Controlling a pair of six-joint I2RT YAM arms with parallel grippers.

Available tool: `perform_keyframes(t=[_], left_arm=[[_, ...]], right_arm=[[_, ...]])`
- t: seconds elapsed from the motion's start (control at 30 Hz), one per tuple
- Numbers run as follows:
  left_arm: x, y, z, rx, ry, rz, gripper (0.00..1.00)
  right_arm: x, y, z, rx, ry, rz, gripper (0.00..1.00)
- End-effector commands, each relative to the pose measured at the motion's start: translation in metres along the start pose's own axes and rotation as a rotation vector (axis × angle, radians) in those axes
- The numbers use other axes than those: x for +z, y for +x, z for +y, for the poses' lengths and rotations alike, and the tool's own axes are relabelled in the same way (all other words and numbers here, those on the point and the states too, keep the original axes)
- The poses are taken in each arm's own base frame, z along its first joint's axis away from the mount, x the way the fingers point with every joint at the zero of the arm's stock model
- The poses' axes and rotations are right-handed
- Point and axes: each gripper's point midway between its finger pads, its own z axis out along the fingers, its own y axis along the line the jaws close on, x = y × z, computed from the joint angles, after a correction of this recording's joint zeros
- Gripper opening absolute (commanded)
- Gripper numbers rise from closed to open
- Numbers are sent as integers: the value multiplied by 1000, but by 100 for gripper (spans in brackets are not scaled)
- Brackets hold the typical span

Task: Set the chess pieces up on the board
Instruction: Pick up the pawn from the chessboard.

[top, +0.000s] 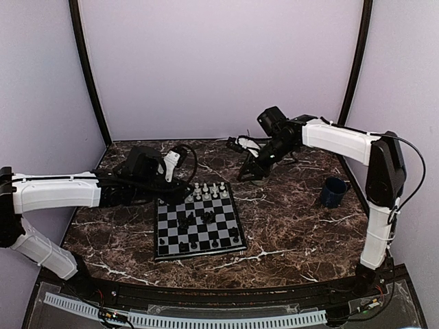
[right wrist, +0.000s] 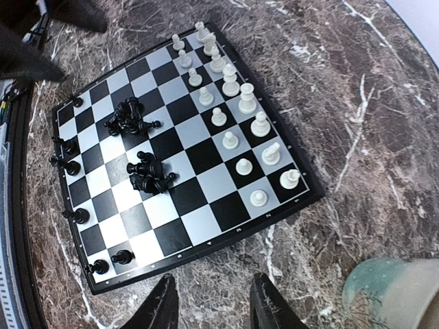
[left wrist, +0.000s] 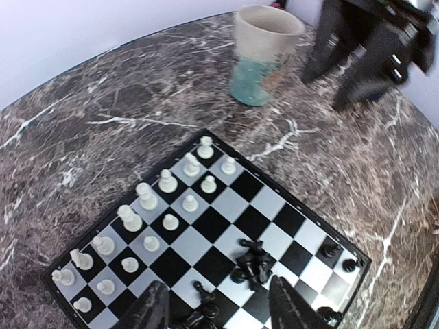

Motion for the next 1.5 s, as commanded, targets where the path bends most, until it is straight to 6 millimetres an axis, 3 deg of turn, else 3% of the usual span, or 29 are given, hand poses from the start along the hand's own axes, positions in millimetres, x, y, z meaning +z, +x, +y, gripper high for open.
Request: perform_keyframes(t=[0.0,0.1,0.23,0.33,0.53,0.63,0.73,0.93,1.47], left_arm=[[15,-6,14,-151,9,22,48],[31,6,2,-94,70,121,42],[49,28,-14,-12,154,270,39],[59,41,-20,40,183,361,38],[76,45,-25,105,175,437,34],[80,52,-25,132,151,483,31],[80,61,-23,148,127,531,31],[74,78,-19,143,101,609,30],[89,78,-22,125,103,596,19]], right_arm=[[18,-1,15,-32,-25,61,36],[20,3,18,-16,-32,78,36],[14,24,7,59,12,96,34],[-6,35,-2,111,43,50,35],[-63,40,-24,159,161,-94,38],[-79,44,-29,177,197,-137,40],[-75,55,-33,187,213,-126,40],[-80,50,-29,170,208,-154,40],[-73,51,-28,182,169,-149,40]])
